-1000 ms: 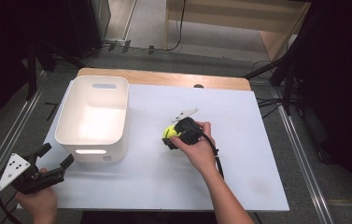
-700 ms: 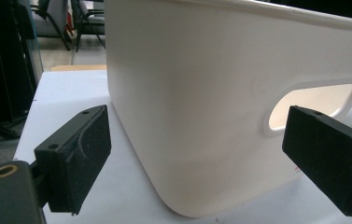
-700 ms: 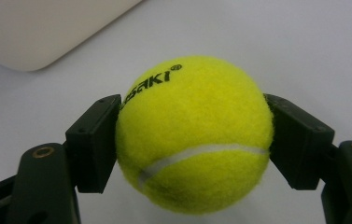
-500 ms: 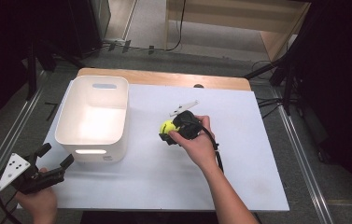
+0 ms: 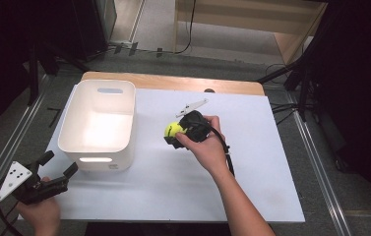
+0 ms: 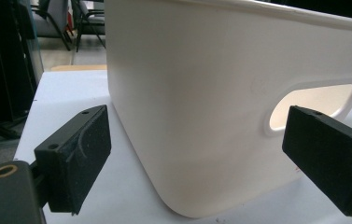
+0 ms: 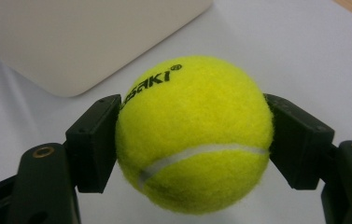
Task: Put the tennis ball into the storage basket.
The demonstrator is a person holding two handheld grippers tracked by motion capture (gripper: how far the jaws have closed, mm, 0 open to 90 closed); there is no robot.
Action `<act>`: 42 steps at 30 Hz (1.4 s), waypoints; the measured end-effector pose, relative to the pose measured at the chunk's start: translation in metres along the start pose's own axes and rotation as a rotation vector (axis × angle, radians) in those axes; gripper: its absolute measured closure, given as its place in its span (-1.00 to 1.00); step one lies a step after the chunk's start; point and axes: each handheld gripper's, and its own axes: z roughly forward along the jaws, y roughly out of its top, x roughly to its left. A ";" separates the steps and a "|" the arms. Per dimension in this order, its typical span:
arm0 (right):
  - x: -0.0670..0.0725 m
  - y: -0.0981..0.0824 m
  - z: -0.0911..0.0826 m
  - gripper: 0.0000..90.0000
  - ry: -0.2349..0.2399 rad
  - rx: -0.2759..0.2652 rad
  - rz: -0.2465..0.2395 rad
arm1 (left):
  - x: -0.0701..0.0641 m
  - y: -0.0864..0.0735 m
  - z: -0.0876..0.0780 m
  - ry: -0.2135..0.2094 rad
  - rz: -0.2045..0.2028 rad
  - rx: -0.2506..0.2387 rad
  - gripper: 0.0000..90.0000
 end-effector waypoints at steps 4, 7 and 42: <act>0.002 0.004 -0.003 -0.46 0.008 -0.007 -0.012 | 0.000 0.000 0.000 0.001 -0.001 -0.001 -0.82; 0.004 0.007 -0.005 -0.46 0.014 -0.013 -0.018 | 0.000 0.000 0.000 0.001 0.000 0.000 -0.82; 0.034 0.038 -0.008 -0.46 0.099 -0.048 -0.126 | 0.000 0.000 0.000 0.000 -0.001 0.000 -0.82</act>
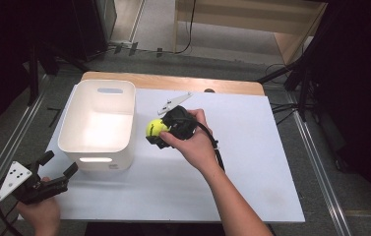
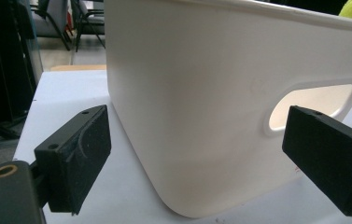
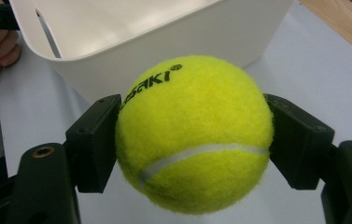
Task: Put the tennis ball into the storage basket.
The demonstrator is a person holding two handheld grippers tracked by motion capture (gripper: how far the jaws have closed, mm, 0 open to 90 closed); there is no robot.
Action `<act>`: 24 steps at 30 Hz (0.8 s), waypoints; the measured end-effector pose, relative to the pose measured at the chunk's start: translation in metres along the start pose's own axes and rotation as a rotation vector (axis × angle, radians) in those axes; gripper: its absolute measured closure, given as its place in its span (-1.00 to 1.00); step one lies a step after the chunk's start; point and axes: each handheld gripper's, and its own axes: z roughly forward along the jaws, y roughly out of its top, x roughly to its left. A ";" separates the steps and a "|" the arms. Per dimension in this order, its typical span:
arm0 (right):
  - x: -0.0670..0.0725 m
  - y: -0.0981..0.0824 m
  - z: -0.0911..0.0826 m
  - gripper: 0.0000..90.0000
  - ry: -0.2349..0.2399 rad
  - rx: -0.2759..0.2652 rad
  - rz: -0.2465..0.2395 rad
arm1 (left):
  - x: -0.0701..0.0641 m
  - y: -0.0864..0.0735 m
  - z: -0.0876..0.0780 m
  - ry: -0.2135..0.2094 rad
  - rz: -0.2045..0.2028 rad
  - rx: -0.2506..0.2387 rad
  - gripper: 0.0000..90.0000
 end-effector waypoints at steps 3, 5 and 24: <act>0.001 0.002 0.000 -0.46 0.002 -0.004 -0.001 | 0.000 0.000 0.000 0.003 0.004 0.005 -0.82; 0.002 0.004 0.001 -0.46 0.003 -0.005 -0.005 | 0.000 0.000 0.000 0.005 0.004 0.007 -0.82; 0.010 0.018 0.006 -0.46 0.025 -0.016 -0.033 | 0.000 0.000 0.000 0.000 0.001 0.000 -0.83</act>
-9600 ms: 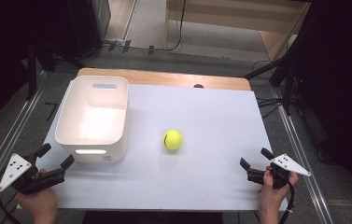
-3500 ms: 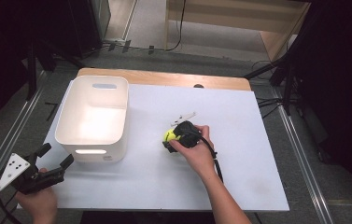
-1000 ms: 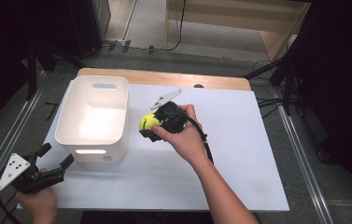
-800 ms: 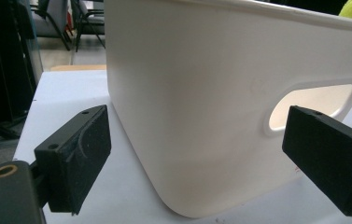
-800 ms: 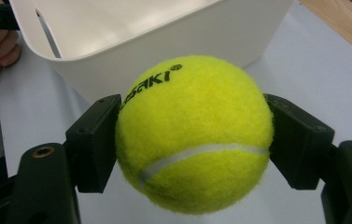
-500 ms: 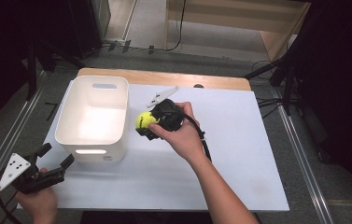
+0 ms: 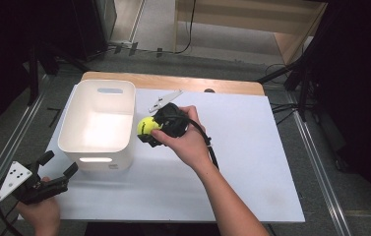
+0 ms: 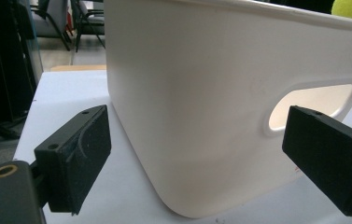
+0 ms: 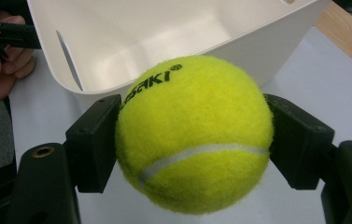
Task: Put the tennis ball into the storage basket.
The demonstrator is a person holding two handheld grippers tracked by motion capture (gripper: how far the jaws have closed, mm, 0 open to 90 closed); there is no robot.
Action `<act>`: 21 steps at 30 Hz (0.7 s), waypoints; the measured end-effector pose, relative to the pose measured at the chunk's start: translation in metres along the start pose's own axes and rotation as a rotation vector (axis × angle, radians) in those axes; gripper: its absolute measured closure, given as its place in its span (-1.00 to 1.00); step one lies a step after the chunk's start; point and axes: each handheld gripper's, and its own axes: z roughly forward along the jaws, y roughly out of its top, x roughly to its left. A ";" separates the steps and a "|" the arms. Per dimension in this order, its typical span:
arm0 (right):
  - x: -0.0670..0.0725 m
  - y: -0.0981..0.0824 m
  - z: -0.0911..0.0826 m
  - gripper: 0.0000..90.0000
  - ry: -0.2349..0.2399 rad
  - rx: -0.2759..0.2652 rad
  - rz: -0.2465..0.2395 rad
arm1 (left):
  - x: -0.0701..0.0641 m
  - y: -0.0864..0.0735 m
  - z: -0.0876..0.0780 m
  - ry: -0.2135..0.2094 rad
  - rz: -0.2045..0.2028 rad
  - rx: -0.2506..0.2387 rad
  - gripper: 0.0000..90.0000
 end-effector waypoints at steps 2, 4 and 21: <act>0.001 0.002 0.001 -0.46 0.002 -0.003 -0.003 | 0.000 0.000 0.000 -0.001 0.000 0.000 -0.82; 0.001 0.003 0.001 -0.46 0.007 -0.002 -0.004 | 0.000 0.000 0.000 -0.001 0.000 -0.001 -0.82; 0.004 0.016 0.002 -0.46 0.014 -0.016 -0.022 | 0.000 0.000 0.000 -0.001 0.001 0.000 -0.82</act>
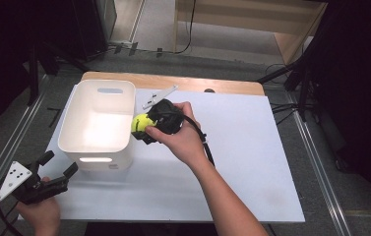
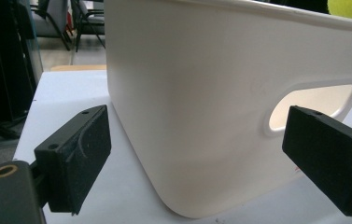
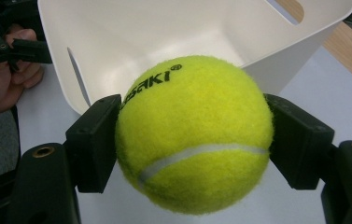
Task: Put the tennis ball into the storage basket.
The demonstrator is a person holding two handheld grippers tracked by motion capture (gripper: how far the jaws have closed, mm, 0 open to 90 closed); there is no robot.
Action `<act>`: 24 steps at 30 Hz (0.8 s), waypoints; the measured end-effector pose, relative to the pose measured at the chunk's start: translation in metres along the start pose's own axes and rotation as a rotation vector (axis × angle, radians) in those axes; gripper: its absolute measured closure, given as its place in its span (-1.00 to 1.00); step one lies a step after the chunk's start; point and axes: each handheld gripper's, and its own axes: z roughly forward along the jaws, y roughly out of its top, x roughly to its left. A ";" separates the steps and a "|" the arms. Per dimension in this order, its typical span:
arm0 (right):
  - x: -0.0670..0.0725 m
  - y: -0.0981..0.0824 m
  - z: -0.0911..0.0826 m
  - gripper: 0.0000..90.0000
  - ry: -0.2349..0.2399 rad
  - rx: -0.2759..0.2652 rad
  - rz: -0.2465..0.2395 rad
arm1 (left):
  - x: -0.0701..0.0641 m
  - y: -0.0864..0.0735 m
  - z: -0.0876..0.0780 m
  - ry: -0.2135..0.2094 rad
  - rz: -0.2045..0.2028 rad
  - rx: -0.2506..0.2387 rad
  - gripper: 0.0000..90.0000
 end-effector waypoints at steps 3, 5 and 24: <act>0.001 0.003 0.000 -0.46 0.008 -0.002 0.002 | 0.000 0.000 0.000 0.000 -0.001 0.000 -0.82; 0.001 0.004 0.001 -0.46 0.014 -0.007 0.000 | 0.000 0.000 0.000 0.000 -0.002 -0.001 -0.82; 0.008 0.017 0.006 -0.46 0.026 -0.015 -0.026 | -0.001 0.000 0.000 0.006 0.001 0.007 -0.82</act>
